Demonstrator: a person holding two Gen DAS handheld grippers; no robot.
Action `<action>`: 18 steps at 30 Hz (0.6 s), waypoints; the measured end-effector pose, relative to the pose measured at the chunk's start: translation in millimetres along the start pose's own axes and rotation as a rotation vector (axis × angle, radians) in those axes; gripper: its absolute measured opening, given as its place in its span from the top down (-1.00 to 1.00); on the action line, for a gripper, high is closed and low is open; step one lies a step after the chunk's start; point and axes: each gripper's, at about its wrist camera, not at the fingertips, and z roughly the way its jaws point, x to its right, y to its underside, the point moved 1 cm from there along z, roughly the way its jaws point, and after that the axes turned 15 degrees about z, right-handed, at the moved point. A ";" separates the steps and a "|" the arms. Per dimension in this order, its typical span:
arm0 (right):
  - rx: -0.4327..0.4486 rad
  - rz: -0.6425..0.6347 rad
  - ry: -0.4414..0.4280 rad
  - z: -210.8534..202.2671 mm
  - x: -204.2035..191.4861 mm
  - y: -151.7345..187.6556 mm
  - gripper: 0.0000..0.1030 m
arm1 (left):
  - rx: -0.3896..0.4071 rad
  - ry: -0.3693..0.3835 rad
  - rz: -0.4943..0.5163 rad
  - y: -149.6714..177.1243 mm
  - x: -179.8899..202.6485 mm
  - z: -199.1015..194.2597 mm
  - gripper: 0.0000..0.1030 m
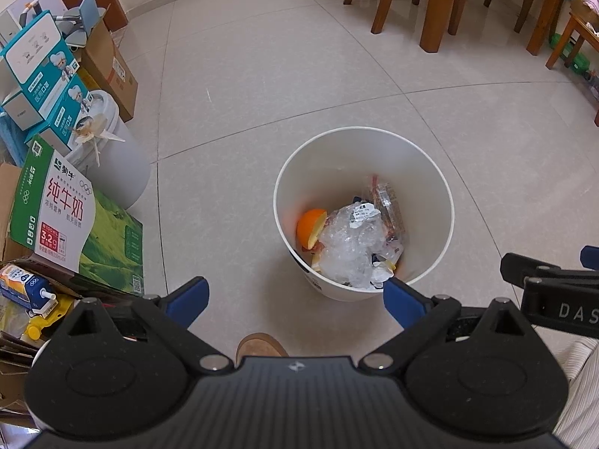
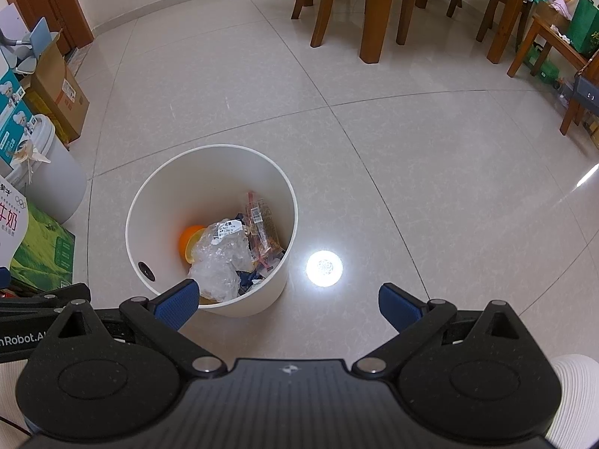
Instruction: Organize objects
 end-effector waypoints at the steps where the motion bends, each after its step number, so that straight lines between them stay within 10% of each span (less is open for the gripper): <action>1: 0.000 0.001 0.000 -0.1 0.0 0.0 -1.00 | 0.000 -0.001 0.000 0.1 -0.1 0.0 -0.93; 18: 0.002 0.013 0.000 -0.8 1.2 0.7 -1.00 | -0.003 0.003 -0.002 0.3 0.5 0.5 -0.93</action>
